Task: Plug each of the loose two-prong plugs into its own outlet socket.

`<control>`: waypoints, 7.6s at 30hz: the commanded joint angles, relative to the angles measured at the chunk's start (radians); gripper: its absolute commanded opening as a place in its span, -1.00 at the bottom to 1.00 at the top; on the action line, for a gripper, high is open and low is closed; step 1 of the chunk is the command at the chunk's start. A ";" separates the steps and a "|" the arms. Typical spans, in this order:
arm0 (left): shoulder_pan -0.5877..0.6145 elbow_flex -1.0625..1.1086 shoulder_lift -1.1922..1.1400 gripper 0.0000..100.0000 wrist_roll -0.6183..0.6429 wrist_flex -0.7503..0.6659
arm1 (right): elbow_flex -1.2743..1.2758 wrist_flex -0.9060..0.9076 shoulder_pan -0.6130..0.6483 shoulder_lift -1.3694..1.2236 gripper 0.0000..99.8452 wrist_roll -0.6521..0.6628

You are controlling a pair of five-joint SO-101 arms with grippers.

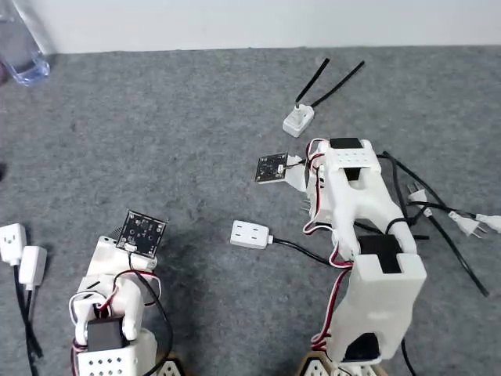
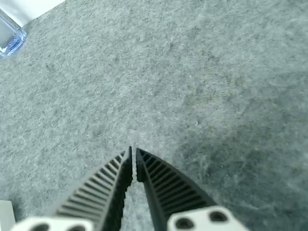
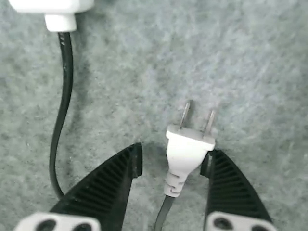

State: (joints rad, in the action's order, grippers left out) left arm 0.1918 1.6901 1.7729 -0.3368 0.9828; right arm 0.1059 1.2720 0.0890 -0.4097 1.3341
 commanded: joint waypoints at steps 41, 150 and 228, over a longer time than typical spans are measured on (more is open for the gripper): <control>-0.002 -0.004 -0.002 -0.97 -0.009 0.003 | -0.227 0.087 0.079 -0.162 -0.71 -0.104; -0.457 -0.168 0.002 -0.97 1.353 -0.799 | -0.028 0.280 0.423 0.903 -0.98 -0.695; -0.907 -0.251 0.000 -0.97 1.464 -0.411 | 0.476 0.008 0.572 1.520 -0.98 -0.520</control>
State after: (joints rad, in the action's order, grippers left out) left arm -0.7135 1.4431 1.7760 1.1193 0.5715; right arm 0.6322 1.2689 0.6506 1.1001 0.8124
